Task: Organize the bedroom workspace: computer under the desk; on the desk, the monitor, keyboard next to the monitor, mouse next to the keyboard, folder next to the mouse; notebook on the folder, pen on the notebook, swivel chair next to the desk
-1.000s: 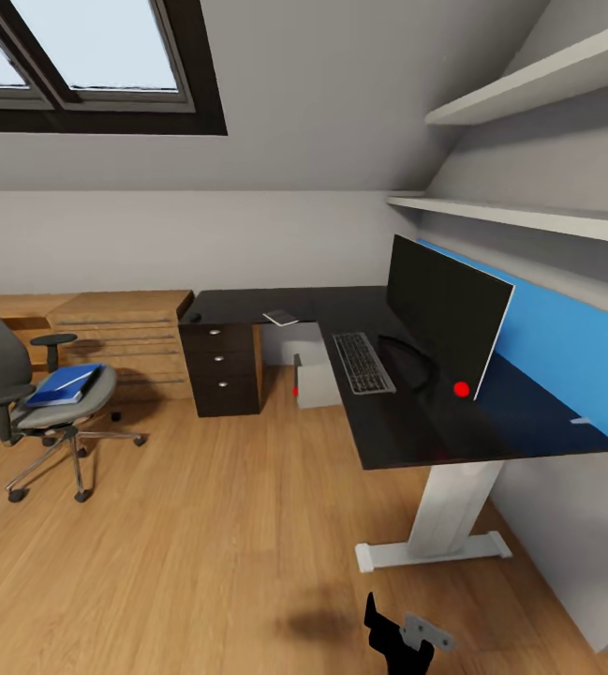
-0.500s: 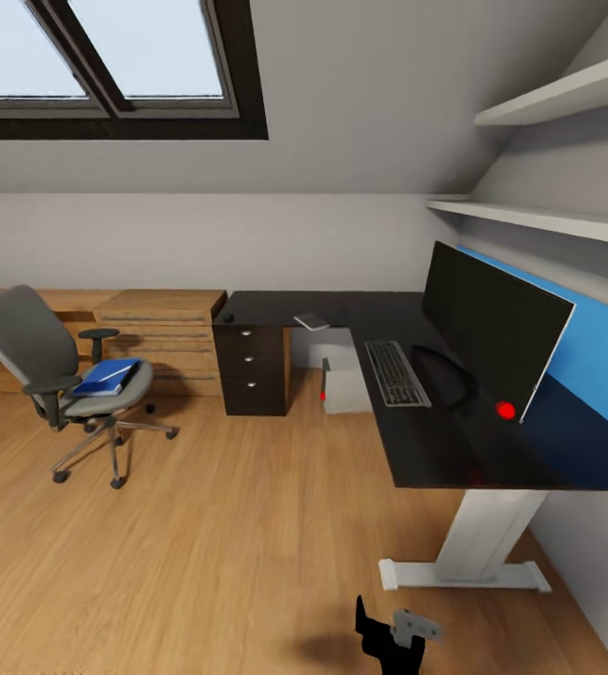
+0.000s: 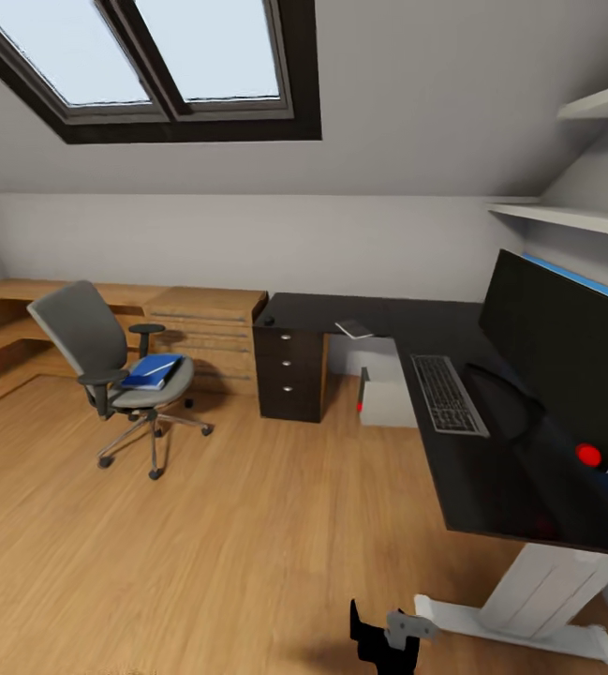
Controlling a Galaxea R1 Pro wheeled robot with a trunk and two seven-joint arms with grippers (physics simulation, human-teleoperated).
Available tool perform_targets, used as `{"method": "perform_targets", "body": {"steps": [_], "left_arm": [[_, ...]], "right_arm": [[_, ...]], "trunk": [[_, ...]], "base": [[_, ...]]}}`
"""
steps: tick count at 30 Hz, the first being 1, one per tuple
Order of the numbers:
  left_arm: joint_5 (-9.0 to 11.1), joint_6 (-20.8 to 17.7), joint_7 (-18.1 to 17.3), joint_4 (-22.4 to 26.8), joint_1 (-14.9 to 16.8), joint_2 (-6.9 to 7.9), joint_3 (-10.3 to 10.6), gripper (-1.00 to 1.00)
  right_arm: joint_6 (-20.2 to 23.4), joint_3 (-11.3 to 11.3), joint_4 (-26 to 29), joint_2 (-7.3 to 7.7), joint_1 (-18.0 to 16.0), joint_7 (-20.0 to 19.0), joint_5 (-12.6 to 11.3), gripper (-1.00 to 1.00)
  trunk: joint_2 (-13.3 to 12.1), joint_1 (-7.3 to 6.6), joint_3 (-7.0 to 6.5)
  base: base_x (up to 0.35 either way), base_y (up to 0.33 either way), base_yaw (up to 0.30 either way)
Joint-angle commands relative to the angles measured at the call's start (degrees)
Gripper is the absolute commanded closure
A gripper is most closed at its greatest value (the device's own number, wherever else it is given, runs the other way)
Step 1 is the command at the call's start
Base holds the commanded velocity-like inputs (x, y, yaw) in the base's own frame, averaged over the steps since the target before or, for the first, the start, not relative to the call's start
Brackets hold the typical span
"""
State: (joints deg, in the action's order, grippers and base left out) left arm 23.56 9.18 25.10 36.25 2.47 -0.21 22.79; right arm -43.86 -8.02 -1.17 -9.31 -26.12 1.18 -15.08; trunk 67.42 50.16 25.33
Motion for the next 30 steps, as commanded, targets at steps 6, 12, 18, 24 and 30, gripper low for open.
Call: {"method": "perform_targets", "body": {"steps": [6,12,18,24,30], "left_arm": [[0.58,0.47,0.33,-0.04,0.08,0.04,0.41,-1.00],[0.52,0.49,0.30,-0.04,0.08,0.04,0.43,-1.00],[0.52,0.49,0.30,-0.03,0.08,0.04,0.44,-1.00],[0.50,0.49,0.30,0.00,0.08,0.04,0.46,-1.00],[0.44,0.49,0.33,0.01,0.08,0.04,0.49,-1.00]], "right_arm": [[-0.26,-0.50,-0.13,0.01,-0.03,0.29,-0.08,-1.00],[-0.46,-0.50,-0.07,0.21,-0.02,0.32,-0.11,-1.00],[-0.60,-0.50,-0.06,0.33,-0.05,0.32,-0.12,-1.00],[-0.70,-0.50,-0.06,0.35,0.01,0.32,-0.12,-1.00],[-0.70,-0.50,-0.06,0.35,0.00,0.32,-0.12,-1.00]], "trunk": [[0.04,0.01,0.06],[0.04,0.01,0.06],[0.04,0.01,-0.08],[0.04,0.01,-0.56],[0.04,0.01,-1.10]], "base": [[0.048,0.007,0.280],[0.269,0.084,0.269],[0.316,0.029,0.064],[0.320,0.003,0.006],[0.321,0.000,0.000]]}}
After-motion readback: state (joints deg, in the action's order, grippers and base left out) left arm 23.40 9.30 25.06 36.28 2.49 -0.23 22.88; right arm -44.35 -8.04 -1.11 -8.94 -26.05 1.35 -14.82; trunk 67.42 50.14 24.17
